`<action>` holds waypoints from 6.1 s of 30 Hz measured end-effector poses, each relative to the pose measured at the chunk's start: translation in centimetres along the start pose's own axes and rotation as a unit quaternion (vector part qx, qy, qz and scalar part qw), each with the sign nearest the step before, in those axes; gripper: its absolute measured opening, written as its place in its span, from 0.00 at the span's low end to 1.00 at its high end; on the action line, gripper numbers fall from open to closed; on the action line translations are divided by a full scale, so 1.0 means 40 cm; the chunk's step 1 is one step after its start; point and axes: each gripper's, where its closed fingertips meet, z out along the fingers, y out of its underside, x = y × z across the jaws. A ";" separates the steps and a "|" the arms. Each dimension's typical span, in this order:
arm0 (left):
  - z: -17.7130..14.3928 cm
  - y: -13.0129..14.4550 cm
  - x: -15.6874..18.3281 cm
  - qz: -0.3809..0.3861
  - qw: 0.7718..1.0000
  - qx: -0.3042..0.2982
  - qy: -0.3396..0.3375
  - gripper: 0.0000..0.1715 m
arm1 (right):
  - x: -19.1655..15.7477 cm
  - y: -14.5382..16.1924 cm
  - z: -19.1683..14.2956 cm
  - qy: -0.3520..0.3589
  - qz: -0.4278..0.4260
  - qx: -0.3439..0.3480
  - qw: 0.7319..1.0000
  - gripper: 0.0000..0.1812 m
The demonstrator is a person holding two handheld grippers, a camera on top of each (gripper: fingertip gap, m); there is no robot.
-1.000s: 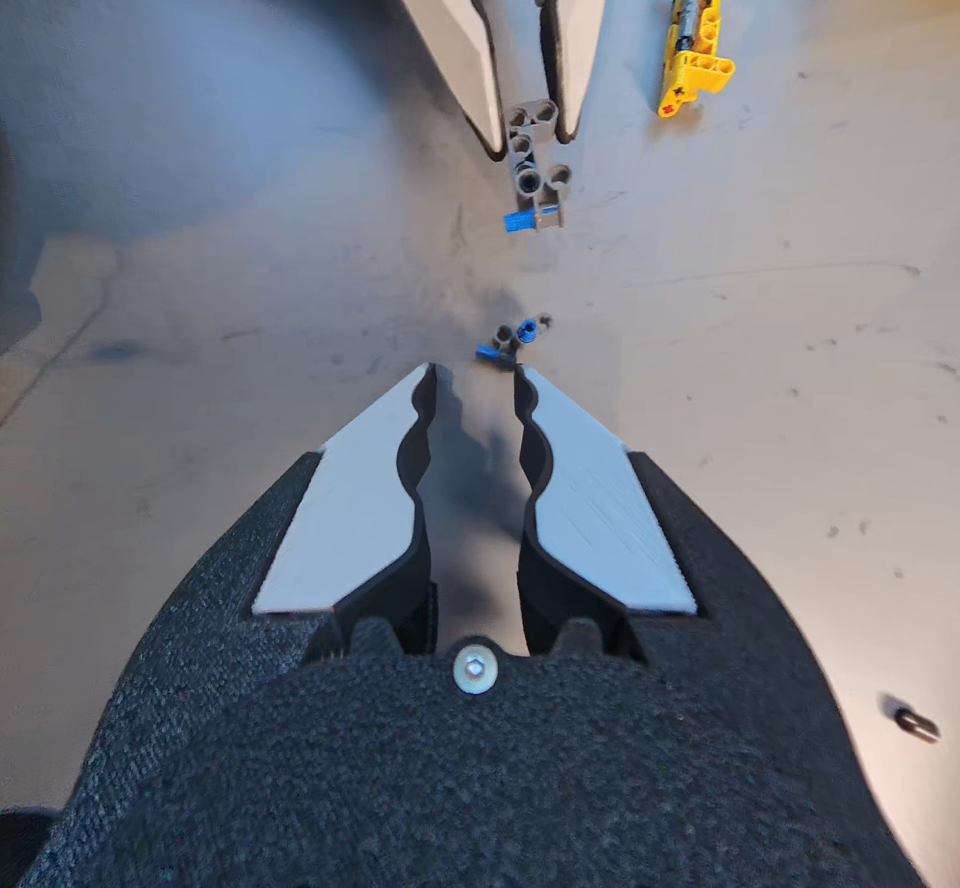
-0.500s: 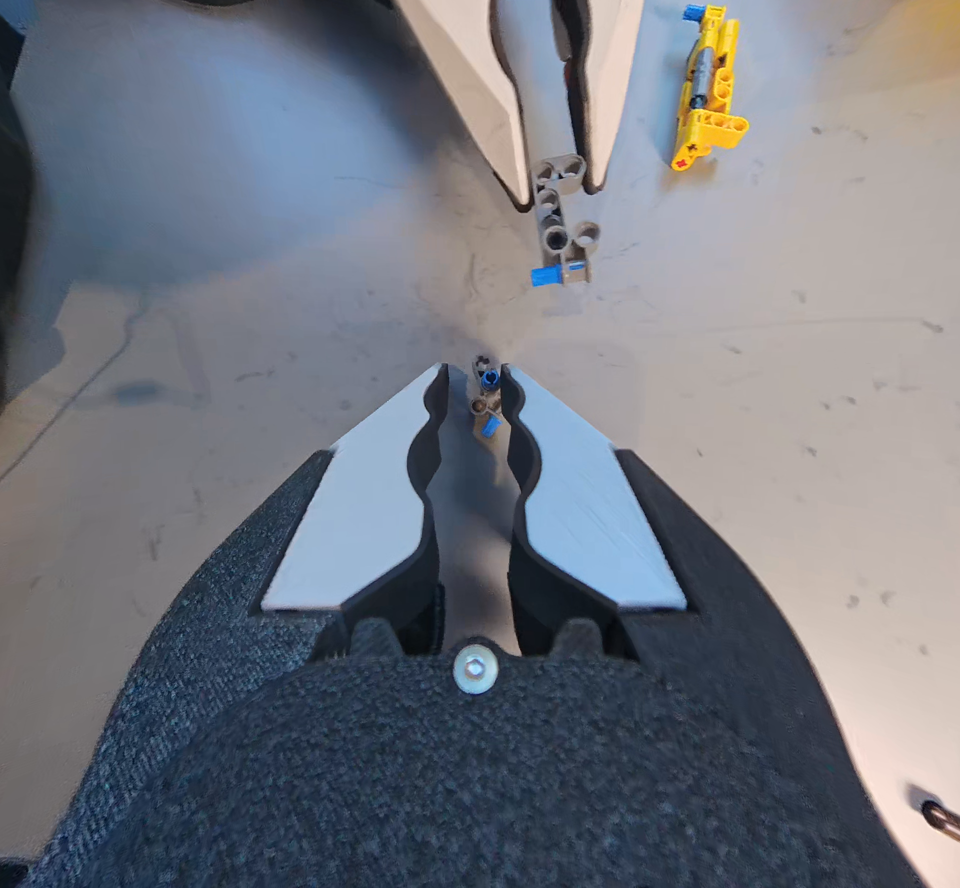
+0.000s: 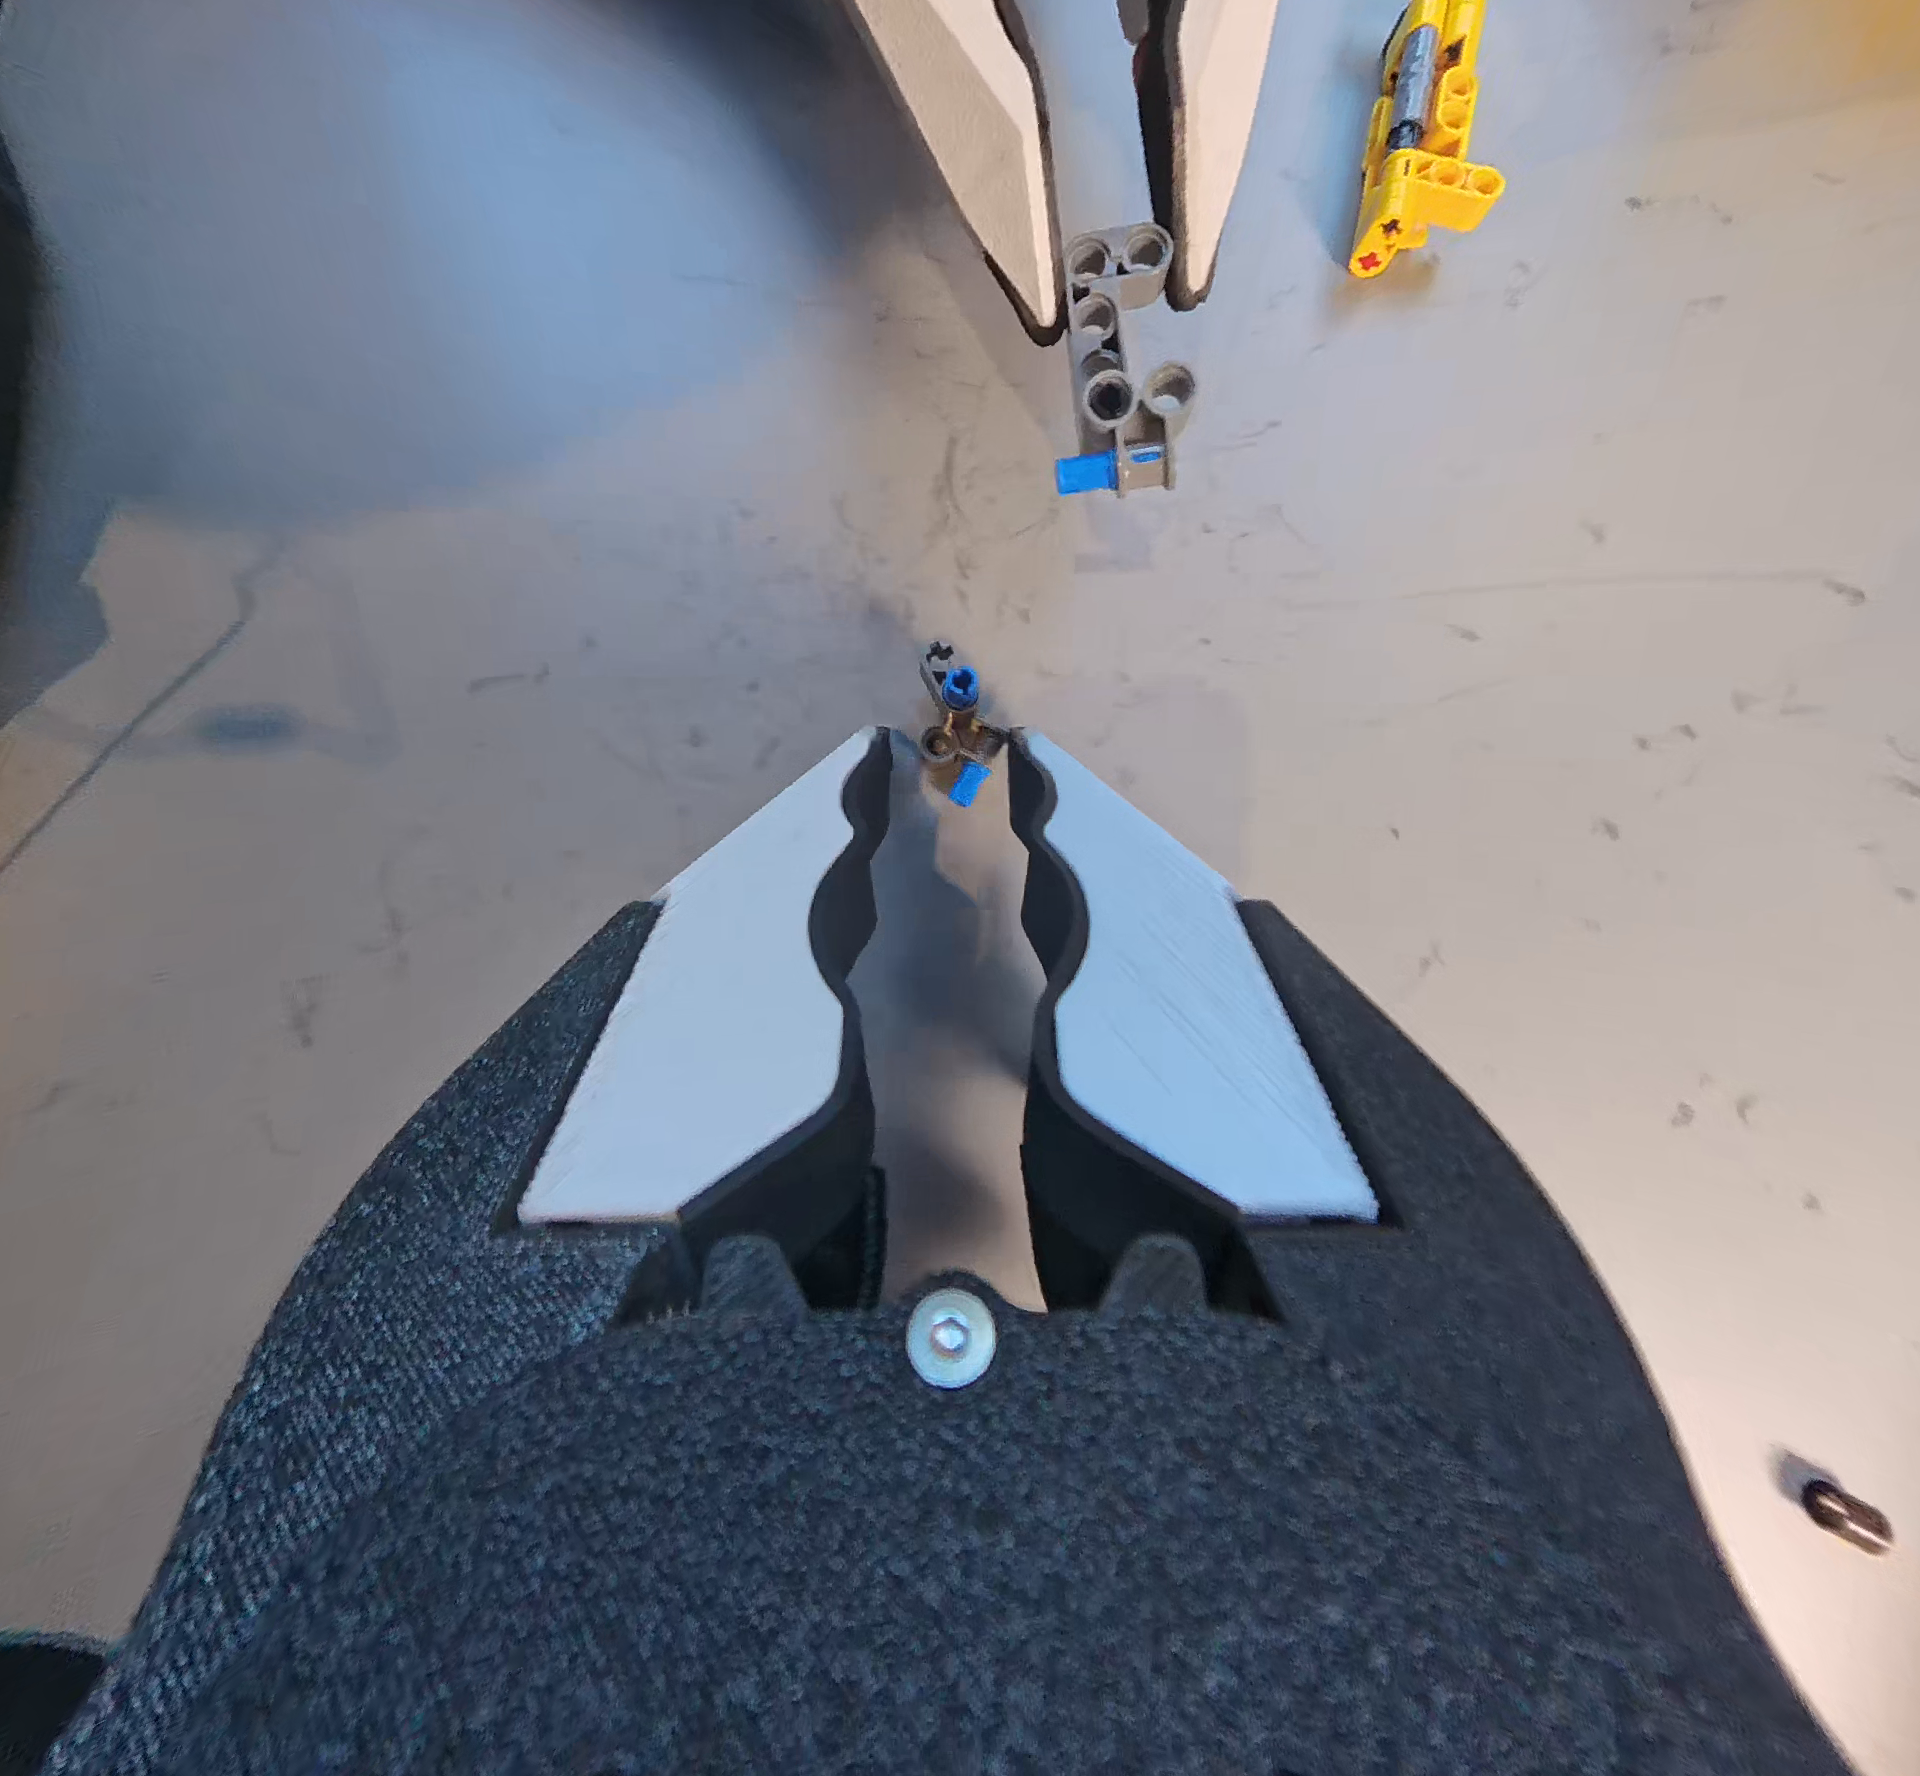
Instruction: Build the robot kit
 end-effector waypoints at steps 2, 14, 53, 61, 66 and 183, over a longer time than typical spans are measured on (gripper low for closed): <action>-0.001 -0.005 0.009 0.004 1.000 0.006 0.008 0.09 | -0.004 0.003 0.002 0.004 -0.001 -0.012 1.000 0.11; -0.007 -0.029 0.024 0.009 0.999 0.035 0.021 0.09 | -0.029 0.013 -0.016 -0.006 0.005 -0.015 1.000 0.11; -0.003 -0.039 0.046 0.022 0.998 0.043 0.035 0.09 | 0.009 -0.046 -0.061 0.009 0.013 0.076 0.997 0.12; -0.011 -0.079 0.075 0.026 0.994 0.087 0.054 0.09 | 0.023 -0.115 -0.116 0.046 -0.014 0.160 0.986 0.15; -0.016 -0.106 0.098 0.025 0.991 0.115 0.069 0.09 | -0.001 -0.157 -0.140 0.053 -0.042 0.188 0.980 0.17; 0.038 -0.061 0.109 0.044 0.998 0.022 0.031 0.09 | -0.033 -0.098 -0.091 0.067 -0.029 0.181 0.981 0.10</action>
